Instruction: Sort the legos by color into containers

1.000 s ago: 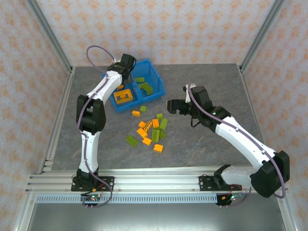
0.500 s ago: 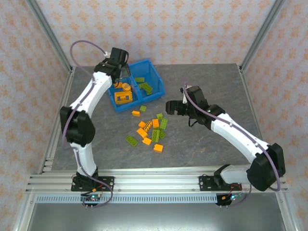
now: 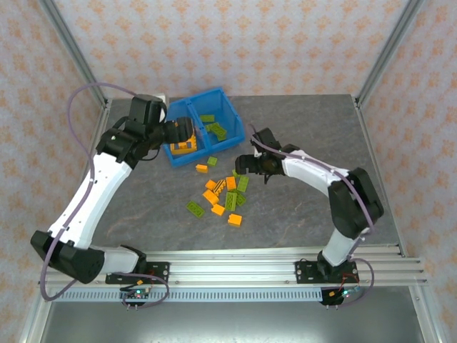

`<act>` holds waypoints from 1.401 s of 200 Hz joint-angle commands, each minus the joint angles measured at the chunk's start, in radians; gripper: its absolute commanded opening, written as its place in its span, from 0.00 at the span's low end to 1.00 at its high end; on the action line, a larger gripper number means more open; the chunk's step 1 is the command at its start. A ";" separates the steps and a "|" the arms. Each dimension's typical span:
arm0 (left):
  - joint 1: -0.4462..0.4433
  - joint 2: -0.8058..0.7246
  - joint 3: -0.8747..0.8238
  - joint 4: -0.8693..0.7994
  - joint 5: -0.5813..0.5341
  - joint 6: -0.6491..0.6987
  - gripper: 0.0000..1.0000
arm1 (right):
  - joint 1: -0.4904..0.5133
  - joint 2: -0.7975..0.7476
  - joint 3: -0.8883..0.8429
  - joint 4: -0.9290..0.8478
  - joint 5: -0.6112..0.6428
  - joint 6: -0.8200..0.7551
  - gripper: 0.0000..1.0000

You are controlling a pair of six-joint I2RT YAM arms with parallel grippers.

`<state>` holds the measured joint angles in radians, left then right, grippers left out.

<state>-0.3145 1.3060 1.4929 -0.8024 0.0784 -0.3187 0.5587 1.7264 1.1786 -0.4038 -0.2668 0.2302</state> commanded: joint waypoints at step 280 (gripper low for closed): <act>-0.001 -0.352 -0.395 0.160 -0.127 0.299 1.00 | 0.076 0.183 0.459 0.043 0.123 0.236 0.24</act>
<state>-0.3153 1.0142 1.1286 -0.7132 -0.0834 -0.0566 0.6128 1.8820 1.5322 -0.4175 -0.2432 0.4328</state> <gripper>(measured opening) 0.998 0.314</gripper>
